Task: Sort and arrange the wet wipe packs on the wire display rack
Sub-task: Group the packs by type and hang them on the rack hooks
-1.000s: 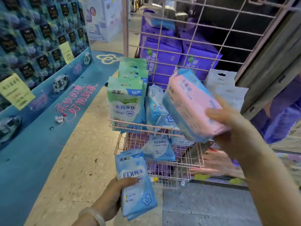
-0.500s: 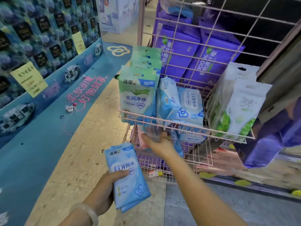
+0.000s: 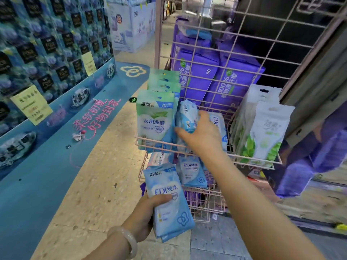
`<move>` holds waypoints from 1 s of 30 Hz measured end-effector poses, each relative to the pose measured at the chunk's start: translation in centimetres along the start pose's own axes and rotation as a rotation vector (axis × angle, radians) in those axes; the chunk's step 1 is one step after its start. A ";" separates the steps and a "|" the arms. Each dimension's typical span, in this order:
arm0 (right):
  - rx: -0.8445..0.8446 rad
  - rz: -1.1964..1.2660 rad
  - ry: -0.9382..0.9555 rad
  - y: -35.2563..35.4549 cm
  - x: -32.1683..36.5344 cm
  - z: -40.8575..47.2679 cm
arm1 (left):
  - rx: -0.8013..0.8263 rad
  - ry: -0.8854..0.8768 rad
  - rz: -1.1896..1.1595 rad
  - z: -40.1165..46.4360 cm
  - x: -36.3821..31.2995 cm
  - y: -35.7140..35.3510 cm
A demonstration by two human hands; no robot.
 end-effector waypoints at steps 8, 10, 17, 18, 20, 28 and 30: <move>0.076 1.384 -0.225 5.8 -5.0 -2.4 | -0.030 0.004 -0.035 -0.8 0.3 1.3; 0.337 1.431 -0.101 6.5 -7.2 -6.0 | -0.055 0.010 -0.046 -1.0 0.2 2.0; 0.547 0.921 -0.514 -2.7 -12.2 -11.8 | -0.149 0.023 -0.102 -1.8 0.5 4.5; 0.513 0.902 -0.531 -3.6 -11.7 -11.0 | -0.150 0.023 -0.118 -1.8 0.5 4.7; 0.460 1.033 -0.561 -5.0 -10.3 -8.5 | -0.154 0.019 -0.133 -1.7 0.6 4.8; 0.428 0.493 0.086 -0.6 -4.0 -7.9 | -0.128 0.010 -0.137 -1.1 1.1 3.2; 0.063 0.366 0.137 2.1 -3.4 -5.6 | -0.114 0.015 -0.154 -0.9 1.2 2.9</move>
Point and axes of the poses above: each hand's wrist, its own z-axis towards the middle knuckle, its own y-axis out of the back of the hand, x = y × z, the point moved 1 cm from there along z, towards the middle knuckle, and after that the axes turned 10 degrees about -z, right-handed, at the moved point
